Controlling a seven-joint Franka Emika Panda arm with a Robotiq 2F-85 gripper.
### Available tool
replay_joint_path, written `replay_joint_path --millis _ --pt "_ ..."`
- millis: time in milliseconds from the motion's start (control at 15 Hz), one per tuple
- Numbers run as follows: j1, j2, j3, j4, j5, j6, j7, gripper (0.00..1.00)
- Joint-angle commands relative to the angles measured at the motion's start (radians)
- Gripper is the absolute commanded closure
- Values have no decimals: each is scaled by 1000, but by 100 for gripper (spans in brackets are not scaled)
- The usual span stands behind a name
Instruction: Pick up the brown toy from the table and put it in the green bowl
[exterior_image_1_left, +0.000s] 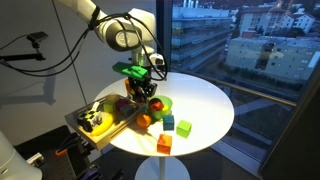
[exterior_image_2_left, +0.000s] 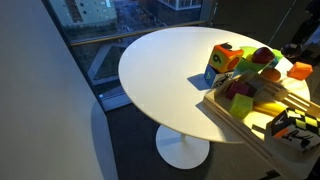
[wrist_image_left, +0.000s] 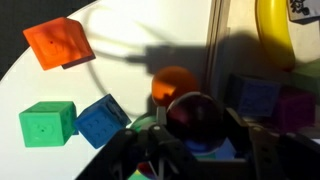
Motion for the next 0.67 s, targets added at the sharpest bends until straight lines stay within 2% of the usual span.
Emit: replay_joint_path --millis 0,200,600 --pt "11 14 6 84 41 -63 44 66" --pt "17 29 7 144 62 -86 64 66" --pt "27 88 22 212 61 -56 96 66"
